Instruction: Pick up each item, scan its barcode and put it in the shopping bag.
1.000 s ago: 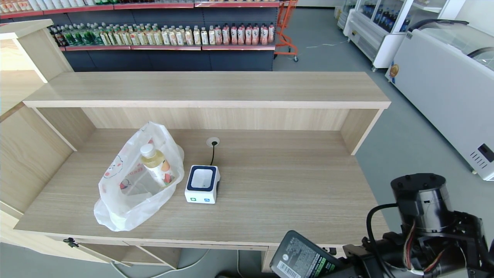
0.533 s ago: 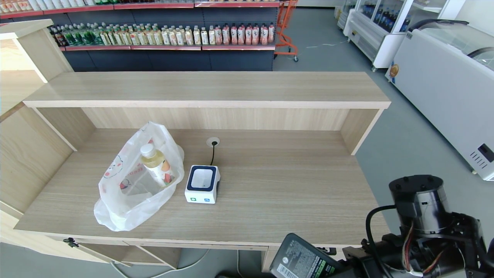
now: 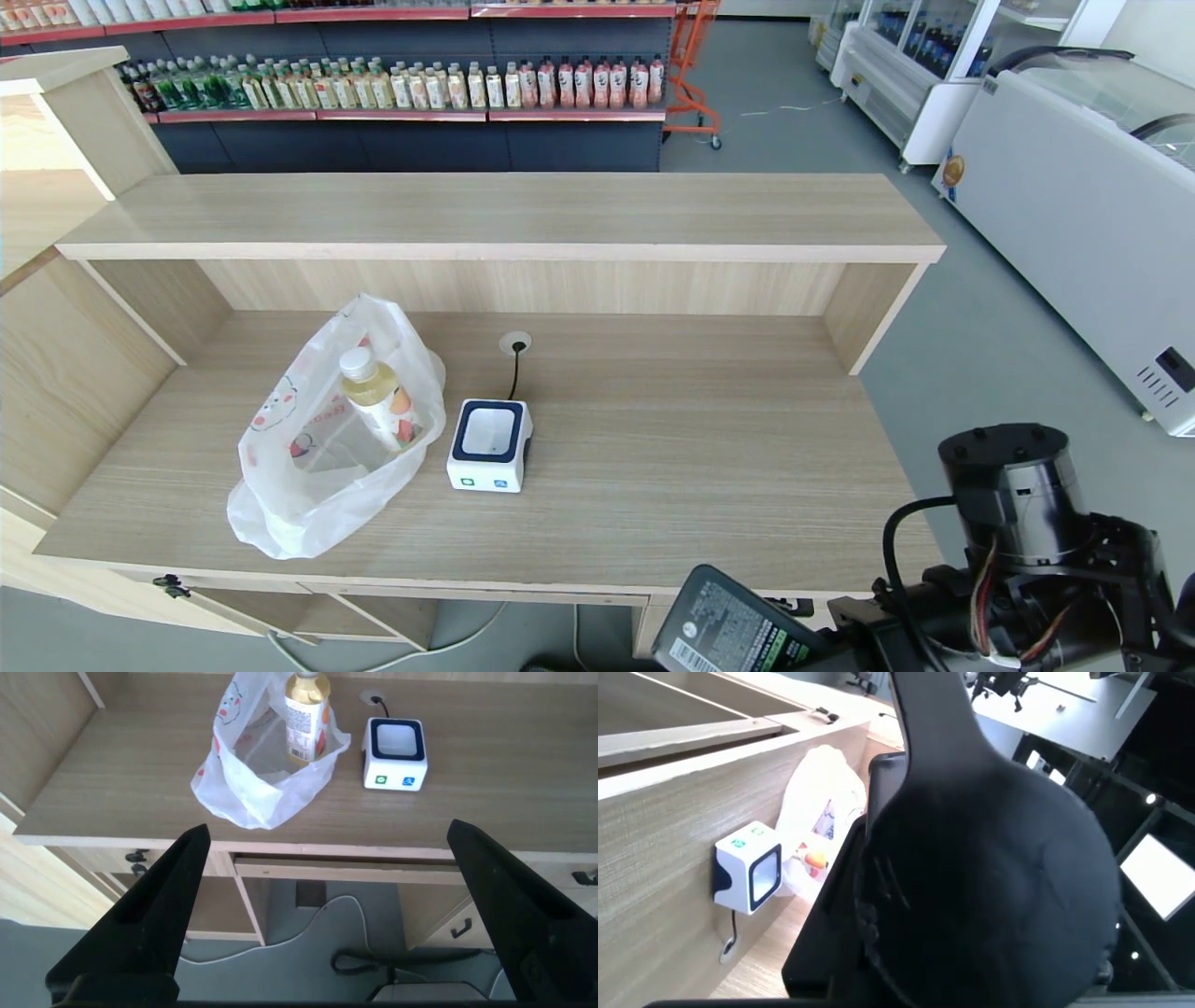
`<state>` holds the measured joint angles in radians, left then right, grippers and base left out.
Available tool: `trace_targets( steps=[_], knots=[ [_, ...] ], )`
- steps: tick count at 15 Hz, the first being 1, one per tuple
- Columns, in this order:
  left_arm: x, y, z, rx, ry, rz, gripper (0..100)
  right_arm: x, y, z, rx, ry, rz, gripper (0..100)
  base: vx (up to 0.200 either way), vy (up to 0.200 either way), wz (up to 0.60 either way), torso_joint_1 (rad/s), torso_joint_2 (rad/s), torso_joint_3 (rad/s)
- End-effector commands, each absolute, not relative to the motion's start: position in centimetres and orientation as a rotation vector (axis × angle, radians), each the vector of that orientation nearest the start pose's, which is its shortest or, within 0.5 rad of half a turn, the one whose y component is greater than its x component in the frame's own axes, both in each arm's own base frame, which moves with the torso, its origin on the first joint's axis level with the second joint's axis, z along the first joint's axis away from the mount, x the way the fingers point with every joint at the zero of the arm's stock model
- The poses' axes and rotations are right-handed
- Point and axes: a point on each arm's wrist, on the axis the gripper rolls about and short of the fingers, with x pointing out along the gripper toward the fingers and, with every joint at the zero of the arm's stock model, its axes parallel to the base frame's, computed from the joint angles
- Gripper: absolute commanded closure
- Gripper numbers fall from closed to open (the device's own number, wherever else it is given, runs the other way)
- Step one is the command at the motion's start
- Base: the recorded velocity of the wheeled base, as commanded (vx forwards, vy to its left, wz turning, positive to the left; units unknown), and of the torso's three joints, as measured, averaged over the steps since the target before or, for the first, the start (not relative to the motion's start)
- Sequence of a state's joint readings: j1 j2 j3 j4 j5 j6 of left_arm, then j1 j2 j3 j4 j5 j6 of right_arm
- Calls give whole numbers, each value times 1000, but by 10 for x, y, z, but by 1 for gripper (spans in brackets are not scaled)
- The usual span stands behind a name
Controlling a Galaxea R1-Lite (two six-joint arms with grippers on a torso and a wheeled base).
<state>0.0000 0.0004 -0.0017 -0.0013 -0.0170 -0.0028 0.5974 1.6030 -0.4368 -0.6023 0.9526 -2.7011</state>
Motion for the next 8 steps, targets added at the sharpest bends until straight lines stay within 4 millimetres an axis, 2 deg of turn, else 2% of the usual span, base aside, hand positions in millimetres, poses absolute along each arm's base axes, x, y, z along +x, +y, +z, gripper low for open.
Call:
trace_targets(
  steps=[1, 3, 4, 5, 6, 7, 8],
  knots=[
    [-23, 0, 76, -3, -3, -18, 0, 177, 143, 119, -1841, -1669, 1162, 100, 0, 0, 0, 0, 0, 0],
    [-23, 0, 76, -3, -3, -17, 0, 178, 143, 121, -1842, -1665, 1154, 100, 0, 0, 0, 0, 0, 0],
    [-23, 0, 76, -3, -3, -17, 0, 179, 144, 128, -1822, -1639, 1148, 100, 0, 0, 0, 0, 0, 0],
    [-23, 0, 76, -3, -3, -18, 0, 178, 143, 141, -1762, -1555, 1162, 100, 0, 0, 0, 0, 0, 0],
    [-23, 0, 76, -3, -3, -17, 0, 178, 140, 145, -1726, -1493, 1179, 100, 0, 0, 0, 0, 0, 0],
    [-23, 0, 76, -3, -3, -18, 0, 177, 127, 154, -1596, -1273, 1233, 100, 0, 0, 0, 0, 0, 0],
    [-23, 0, 76, -3, -3, -17, 0, 174, 117, 164, -1512, -1154, 1234, 100, 0, 0, 0, 0, 0, 0]
  ],
)
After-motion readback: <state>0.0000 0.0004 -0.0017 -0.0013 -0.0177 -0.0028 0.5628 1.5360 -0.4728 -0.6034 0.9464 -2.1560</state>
